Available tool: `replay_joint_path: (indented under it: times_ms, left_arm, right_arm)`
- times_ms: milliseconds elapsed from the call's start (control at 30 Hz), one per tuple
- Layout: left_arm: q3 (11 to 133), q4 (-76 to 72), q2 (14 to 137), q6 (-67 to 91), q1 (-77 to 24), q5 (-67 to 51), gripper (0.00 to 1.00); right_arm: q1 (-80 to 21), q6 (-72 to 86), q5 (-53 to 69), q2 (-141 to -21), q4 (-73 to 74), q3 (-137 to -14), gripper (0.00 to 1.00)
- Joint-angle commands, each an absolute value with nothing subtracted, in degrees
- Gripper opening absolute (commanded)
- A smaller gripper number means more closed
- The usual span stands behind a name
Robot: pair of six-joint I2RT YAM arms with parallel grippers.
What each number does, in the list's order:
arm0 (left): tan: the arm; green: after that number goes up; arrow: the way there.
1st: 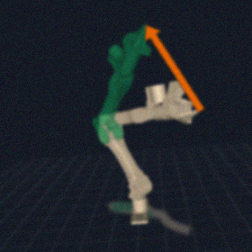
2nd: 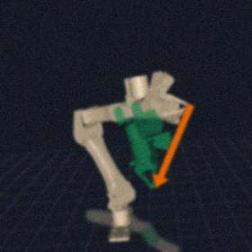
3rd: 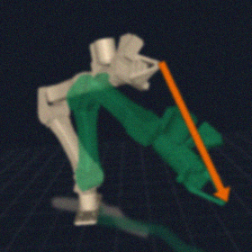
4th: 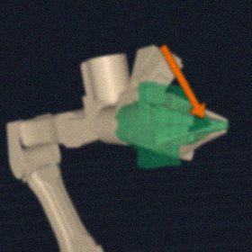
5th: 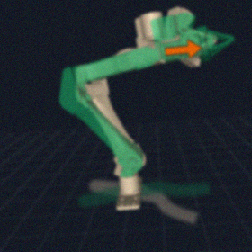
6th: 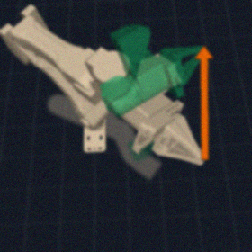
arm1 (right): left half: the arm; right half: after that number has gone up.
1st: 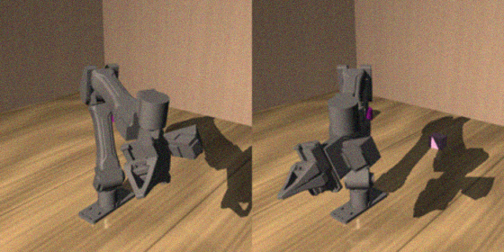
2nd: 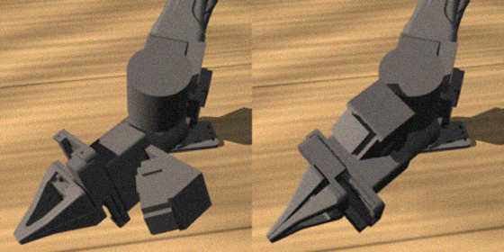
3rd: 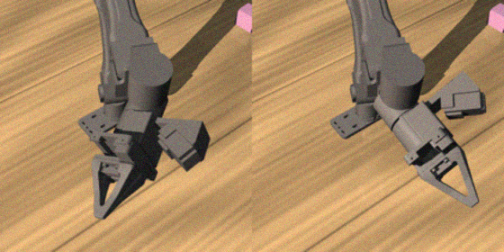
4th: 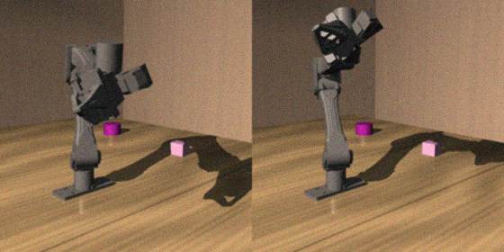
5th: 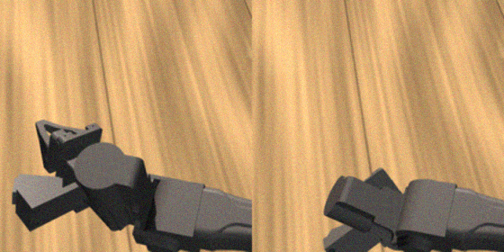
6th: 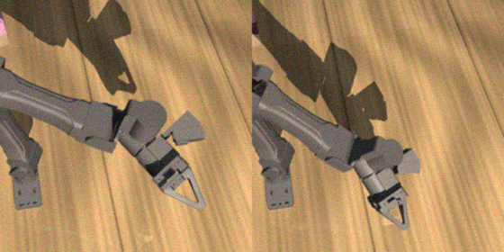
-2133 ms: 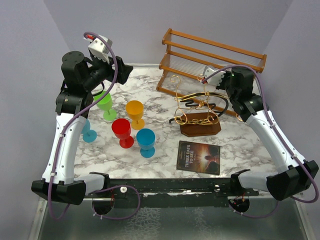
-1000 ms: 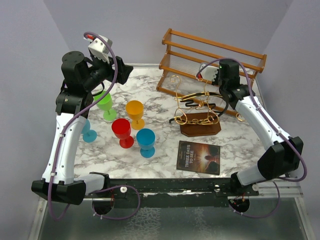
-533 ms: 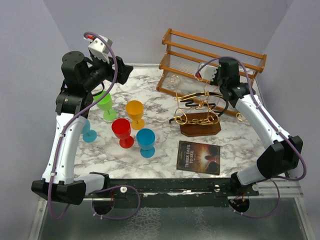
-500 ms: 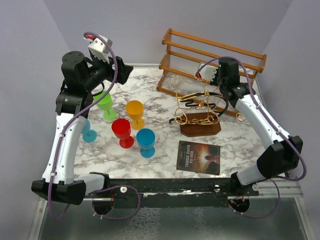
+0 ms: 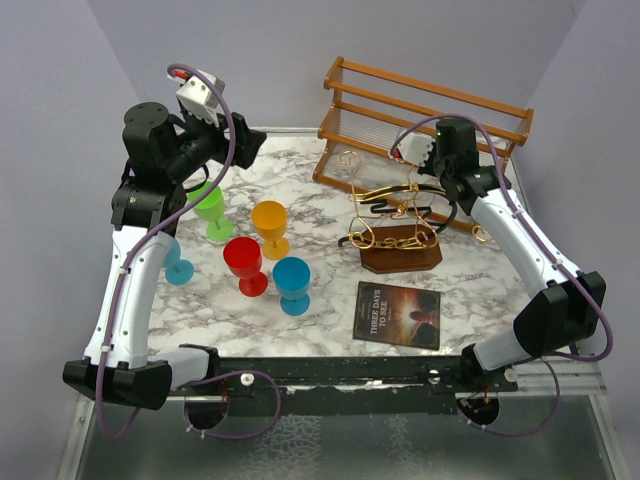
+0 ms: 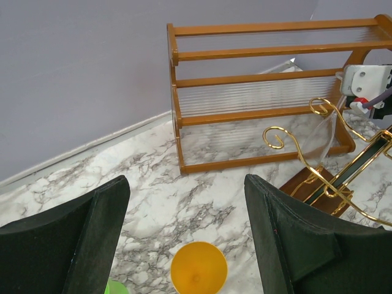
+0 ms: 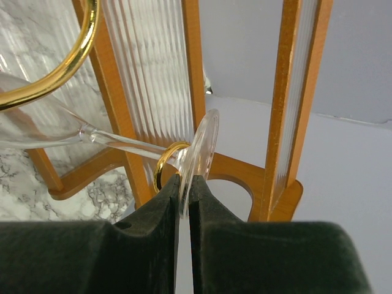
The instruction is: Place the wine glass upside down on the wine glass rack
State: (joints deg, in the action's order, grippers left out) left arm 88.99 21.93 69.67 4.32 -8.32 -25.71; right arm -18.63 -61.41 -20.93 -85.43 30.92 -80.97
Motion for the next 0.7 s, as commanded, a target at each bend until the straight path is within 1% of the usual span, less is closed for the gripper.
replay_joint_path:
  times_ms: [0,367,667]
  left_arm:
    - [88.9,20.1,69.5,3.6,-8.0,-27.0,0.79]
    - [88.2,20.0,69.0,2.8,-8.0,-26.7,0.79]
    - [87.7,19.9,68.9,2.0,-8.0,-26.2,0.78]
  right_arm:
    - [-18.6,-57.9,-15.6,-83.3,34.5,-82.9,0.1]
    - [-18.6,-54.4,-12.6,-82.8,36.5,-83.6,0.18]
    - [-18.6,-51.5,-10.1,-82.3,39.1,-85.3,0.2]
